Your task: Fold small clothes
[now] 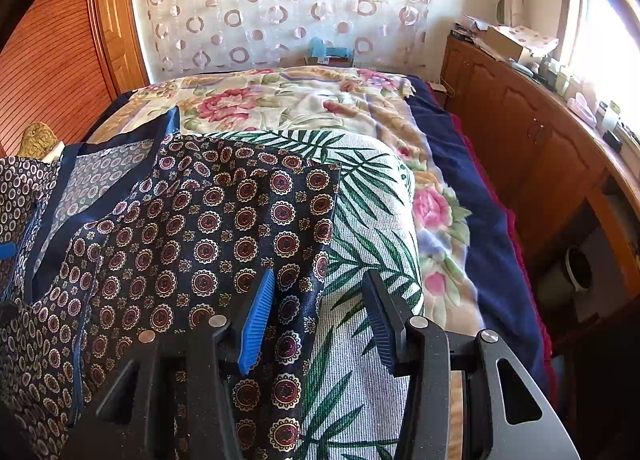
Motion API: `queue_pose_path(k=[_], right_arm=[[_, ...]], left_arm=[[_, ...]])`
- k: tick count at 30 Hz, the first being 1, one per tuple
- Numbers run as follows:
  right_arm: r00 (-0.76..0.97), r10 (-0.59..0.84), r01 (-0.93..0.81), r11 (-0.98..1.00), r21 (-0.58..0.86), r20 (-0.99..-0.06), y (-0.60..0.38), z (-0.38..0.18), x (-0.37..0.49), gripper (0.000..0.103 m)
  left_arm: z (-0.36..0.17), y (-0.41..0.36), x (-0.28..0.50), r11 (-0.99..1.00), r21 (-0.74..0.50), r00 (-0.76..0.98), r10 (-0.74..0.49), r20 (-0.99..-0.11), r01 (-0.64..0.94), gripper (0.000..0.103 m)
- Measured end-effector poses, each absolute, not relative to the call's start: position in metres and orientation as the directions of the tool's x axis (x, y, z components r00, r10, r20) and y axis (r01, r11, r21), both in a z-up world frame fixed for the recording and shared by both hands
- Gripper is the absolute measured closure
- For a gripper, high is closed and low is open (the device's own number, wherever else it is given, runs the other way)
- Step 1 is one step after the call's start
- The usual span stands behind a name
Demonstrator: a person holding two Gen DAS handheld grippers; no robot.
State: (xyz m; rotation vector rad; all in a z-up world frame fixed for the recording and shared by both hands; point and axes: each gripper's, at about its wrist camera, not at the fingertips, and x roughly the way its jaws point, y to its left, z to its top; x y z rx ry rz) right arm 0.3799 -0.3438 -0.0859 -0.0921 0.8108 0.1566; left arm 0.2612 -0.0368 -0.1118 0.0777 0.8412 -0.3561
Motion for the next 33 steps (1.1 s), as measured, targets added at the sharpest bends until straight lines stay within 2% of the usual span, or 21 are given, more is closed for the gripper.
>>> queue_pose_path(k=[4,10,13,18,22,28,29,30,32,33], right_arm=[[0.677,0.107,-0.175,0.984,-0.018,-0.728,-0.346,-0.087,0.381,0.055],[0.677,0.109,-0.174,0.985,-0.015,-0.728,-0.346,-0.086,0.380,0.055],[0.677,0.109,-0.175,0.985,-0.015,-0.728,-0.345,-0.085,0.381,0.055],[0.677,0.109,-0.174,0.985,-0.015,-0.728,-0.345,-0.085,0.381,0.055],[0.677,0.109,-0.175,0.985,-0.015,-0.728,-0.345,-0.086,0.381,0.055],[0.676,0.109,-0.175,0.985,-0.015,-0.728,-0.346,-0.086,0.381,0.055],[0.676,0.109,-0.175,0.985,-0.015,-0.728,-0.345,-0.086,0.381,0.055],[0.677,0.109,-0.175,0.985,-0.014,-0.728,-0.345,-0.086,0.381,0.055],[0.677,0.109,-0.175,0.985,-0.015,-0.728,-0.345,-0.086,0.381,0.055],[0.677,0.109,-0.174,0.985,-0.014,-0.728,-0.345,-0.086,0.381,0.055]], left_arm=[[-0.090,-0.019,0.256,0.946,-0.055,0.646,-0.260,-0.718,0.319,0.001],[-0.049,0.028,0.250,0.971,0.023,0.723,-0.161,-0.672,0.237,0.013],[-0.041,0.055,0.256,0.980,0.078,0.733,-0.083,-0.676,0.183,0.023],[-0.048,0.101,0.281,0.988,0.125,0.697,0.029,-0.717,0.088,0.051],[-0.062,0.122,0.301,0.992,0.101,0.645,0.028,-0.764,0.077,0.058],[-0.073,0.114,0.313,0.989,0.103,0.633,0.012,-0.774,0.108,0.068],[-0.073,0.112,0.314,0.988,0.106,0.635,0.008,-0.772,0.116,0.073],[-0.073,0.109,0.314,0.986,0.107,0.636,0.001,-0.772,0.128,0.084],[-0.072,0.105,0.316,0.984,0.112,0.636,-0.001,-0.772,0.137,0.099],[-0.071,0.103,0.315,0.984,0.116,0.640,0.001,-0.769,0.138,0.099]])
